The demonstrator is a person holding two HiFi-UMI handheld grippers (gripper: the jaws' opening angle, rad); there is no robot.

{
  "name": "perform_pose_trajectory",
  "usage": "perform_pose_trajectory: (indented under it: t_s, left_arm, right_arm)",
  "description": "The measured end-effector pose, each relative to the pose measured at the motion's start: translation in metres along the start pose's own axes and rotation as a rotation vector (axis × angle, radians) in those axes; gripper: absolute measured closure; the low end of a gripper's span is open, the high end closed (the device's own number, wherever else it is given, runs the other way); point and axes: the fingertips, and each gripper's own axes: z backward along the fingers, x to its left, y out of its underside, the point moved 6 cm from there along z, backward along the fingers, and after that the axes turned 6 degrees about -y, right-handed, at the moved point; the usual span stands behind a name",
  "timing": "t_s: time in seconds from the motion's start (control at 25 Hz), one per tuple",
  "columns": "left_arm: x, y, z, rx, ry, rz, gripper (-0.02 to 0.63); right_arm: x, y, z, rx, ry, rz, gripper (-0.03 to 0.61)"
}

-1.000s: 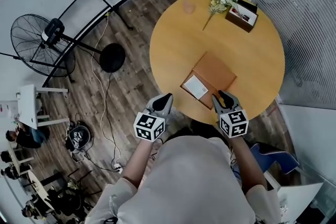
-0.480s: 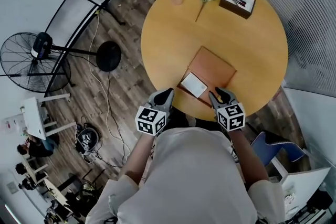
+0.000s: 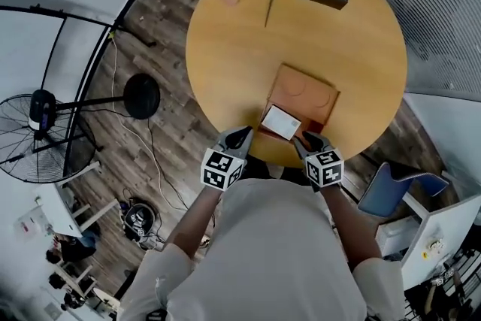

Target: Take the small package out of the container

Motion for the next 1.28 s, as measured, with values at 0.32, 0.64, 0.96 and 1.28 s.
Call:
perform_pose_trajectory:
  t_s: [0.32, 0.64, 0.96, 1.28]
  left_arm:
    - [0.018, 0.012, -0.023, 0.062, 0.114, -0.052, 0.594]
    - [0.035, 0.023, -0.033, 0.099, 0.146, -0.068, 0.594]
    - [0.052, 0.027, -0.034, 0.116, 0.127, -0.056, 0.594]
    - [0.065, 0.033, -0.033, 0.133, 0.103, -0.044, 0.594]
  right_arm:
    - [-0.021, 0.03, -0.031, 0.04, 0.089, -0.211, 0.46]
    - [-0.044, 0.052, -0.06, 0.078, 0.12, -0.405, 0.442]
    - [-0.075, 0.061, -0.088, 0.174, 0.138, -0.468, 0.431]
    - [-0.091, 0.069, -0.113, 0.266, 0.13, -0.519, 0.417]
